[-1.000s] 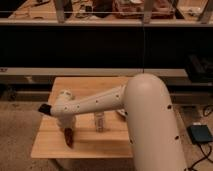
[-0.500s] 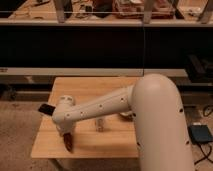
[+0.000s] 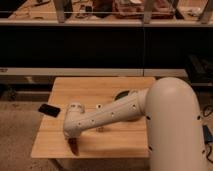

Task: Drag the pepper across the table

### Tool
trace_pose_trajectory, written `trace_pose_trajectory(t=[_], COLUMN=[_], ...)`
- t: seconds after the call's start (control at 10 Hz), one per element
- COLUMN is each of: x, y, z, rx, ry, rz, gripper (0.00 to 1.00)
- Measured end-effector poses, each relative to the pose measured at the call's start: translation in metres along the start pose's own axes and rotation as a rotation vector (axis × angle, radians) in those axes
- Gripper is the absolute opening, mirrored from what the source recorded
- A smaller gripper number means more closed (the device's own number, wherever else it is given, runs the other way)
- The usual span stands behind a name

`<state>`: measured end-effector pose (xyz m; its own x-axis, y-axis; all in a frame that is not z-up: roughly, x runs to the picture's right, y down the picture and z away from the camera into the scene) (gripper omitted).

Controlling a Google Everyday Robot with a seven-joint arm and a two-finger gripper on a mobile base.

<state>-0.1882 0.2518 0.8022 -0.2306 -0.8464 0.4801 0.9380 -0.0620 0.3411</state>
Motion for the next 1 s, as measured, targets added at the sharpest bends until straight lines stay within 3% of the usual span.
trace_pose_trajectory(t=[0.6,1.0], x=[-0.019,-0.028], y=[0.046,0.076], z=[-0.012,-0.016], rx=[0.000,0.012], ry=[0.010,-0.008], rz=[0.072,0.132], gripper=[0.37,0.37])
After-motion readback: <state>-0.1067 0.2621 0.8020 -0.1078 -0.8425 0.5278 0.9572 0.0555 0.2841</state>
